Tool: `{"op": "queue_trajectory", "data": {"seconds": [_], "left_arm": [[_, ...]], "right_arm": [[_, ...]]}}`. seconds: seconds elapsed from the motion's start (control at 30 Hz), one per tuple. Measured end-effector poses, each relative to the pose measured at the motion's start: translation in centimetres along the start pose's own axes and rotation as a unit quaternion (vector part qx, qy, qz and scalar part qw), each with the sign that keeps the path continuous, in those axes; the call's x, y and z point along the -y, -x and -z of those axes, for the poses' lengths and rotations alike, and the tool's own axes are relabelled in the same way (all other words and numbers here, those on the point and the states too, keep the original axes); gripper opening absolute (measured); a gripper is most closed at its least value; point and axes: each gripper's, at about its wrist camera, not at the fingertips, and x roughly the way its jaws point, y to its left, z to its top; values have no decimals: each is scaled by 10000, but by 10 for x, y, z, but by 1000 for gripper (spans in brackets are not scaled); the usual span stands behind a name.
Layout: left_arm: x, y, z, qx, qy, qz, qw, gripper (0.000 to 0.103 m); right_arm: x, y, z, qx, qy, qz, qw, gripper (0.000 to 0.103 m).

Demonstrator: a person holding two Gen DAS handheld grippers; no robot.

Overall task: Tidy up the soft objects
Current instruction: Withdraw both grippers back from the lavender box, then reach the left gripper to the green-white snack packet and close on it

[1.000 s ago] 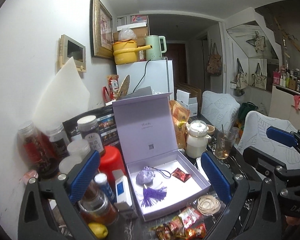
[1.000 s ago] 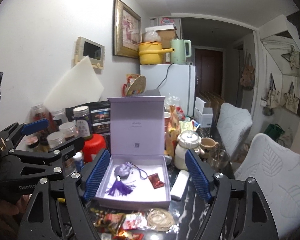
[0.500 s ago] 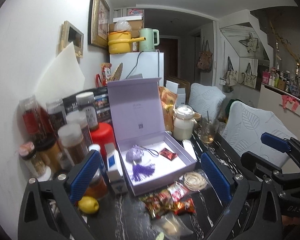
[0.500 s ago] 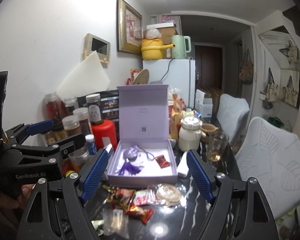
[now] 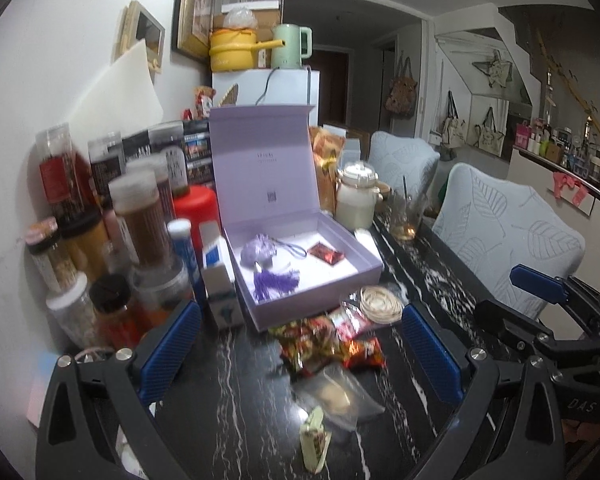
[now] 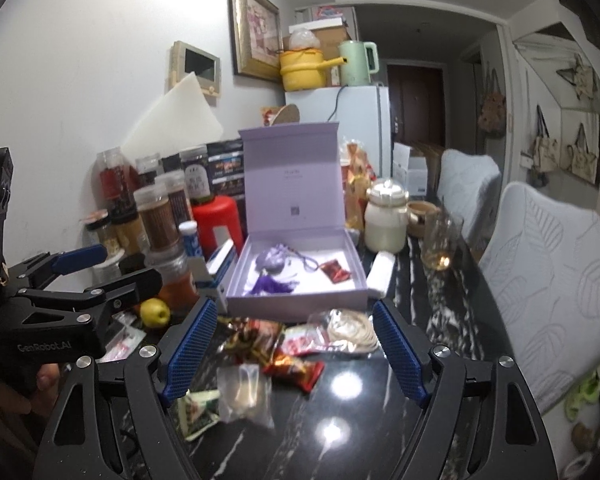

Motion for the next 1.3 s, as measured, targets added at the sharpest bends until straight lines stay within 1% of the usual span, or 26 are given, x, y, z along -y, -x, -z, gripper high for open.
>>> {"op": "queue_trajectory", "data": {"seconds": [0.33, 0.53, 0.7, 0.8, 1.07, 1.23, 1.3], "left_arm": [[-4, -20, 38, -469, 41, 42, 9989, 102], [-11, -36, 59, -810, 144, 185, 9964, 102], [-14, -47, 71, -1008, 241, 346, 9940, 102], [-14, -53, 79, -1098, 309, 454, 9924, 102], [-11, -73, 105, -1506, 380, 585, 9861, 102], [-14, -83, 117, -1705, 455, 557, 9827, 102], [-16, -85, 120, -1711, 485, 551, 9825, 102]], "right_arm": [[-9, -10, 37, -248, 20, -8, 9997, 81], [-6, -23, 58, -523, -168, -133, 9984, 81], [0, -34, 75, -776, -274, -174, 9965, 81], [1, -39, 82, -880, -300, -175, 9955, 81], [7, -54, 101, -1134, -314, -211, 9928, 81], [10, -66, 108, -1278, -354, -301, 9907, 81], [11, -69, 110, -1283, -376, -322, 9905, 81]]}}
